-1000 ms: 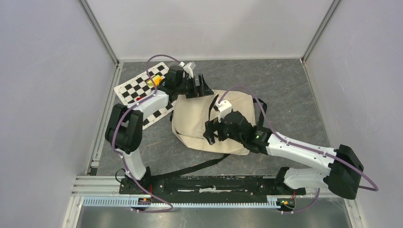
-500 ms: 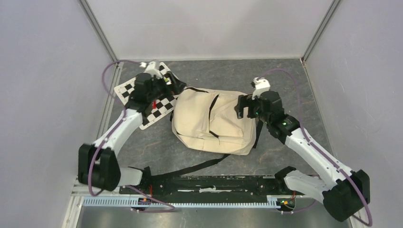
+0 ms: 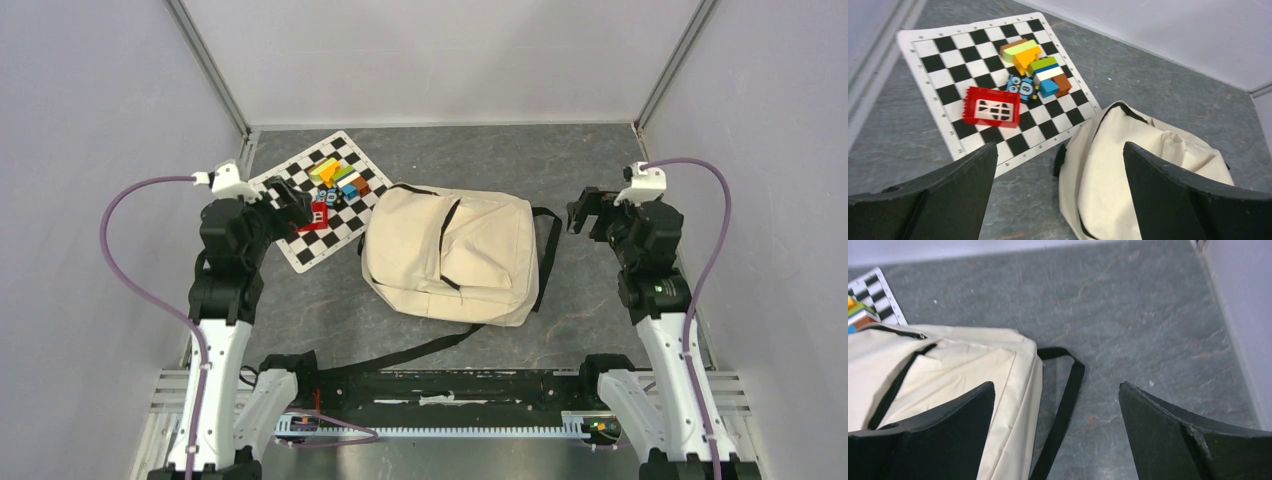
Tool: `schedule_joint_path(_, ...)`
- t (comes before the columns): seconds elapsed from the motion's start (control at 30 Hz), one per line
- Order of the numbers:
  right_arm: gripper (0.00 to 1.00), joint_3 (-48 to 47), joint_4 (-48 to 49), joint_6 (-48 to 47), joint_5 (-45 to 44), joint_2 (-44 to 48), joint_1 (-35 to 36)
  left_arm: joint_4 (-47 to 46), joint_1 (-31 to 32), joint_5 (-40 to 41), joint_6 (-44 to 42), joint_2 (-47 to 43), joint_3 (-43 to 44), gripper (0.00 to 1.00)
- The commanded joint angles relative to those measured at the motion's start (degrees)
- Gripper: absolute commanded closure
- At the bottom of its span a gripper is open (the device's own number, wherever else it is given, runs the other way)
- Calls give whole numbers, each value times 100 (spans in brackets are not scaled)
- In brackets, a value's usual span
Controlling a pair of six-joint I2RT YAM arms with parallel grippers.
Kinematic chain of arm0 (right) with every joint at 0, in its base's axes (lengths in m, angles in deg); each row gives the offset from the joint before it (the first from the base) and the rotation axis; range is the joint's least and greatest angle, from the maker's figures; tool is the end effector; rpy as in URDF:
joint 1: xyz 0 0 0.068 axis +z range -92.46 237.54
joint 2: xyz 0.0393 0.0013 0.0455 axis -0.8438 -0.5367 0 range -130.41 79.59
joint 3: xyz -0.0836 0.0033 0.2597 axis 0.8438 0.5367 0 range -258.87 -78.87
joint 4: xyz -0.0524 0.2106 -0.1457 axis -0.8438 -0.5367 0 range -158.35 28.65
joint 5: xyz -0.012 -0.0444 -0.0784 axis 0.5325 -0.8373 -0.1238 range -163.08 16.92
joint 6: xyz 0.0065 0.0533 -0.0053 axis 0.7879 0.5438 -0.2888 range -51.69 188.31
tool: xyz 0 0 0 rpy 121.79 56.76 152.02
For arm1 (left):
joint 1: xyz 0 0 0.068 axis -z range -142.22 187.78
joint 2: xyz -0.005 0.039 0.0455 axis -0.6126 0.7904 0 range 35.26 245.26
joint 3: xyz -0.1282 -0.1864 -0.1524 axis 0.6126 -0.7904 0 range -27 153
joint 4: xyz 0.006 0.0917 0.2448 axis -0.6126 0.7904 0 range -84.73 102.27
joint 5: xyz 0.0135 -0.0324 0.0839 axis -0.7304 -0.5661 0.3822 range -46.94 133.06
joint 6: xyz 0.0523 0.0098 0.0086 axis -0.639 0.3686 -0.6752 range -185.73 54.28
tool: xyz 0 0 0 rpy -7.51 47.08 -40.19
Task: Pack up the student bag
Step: Reset both arms
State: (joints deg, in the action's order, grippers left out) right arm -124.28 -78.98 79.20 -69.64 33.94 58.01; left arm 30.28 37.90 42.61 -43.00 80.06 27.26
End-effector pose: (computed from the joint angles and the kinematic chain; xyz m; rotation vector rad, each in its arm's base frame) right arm 0.1849 0.0036 0.3276 0.1302 1.8822 0.1924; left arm 0.1701 -0.0006 0.3697 -0.3575 1.8170 -0.2859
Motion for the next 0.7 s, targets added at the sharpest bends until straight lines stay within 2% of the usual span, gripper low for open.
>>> schedule_joint_path(0.0,2,383,838,-350,-302,773,-11,434,6,629,-735,-616,-122,0)
schedule_joint_path(0.17,2,1227,1509,-515,-726,1581,-7,189,6,578,-802,-1121,-760,0)
schedule_joint_path(0.67,2,1280,1556,-839,-917,1802,-12,87,6,516,-813,-1420,-987,0)
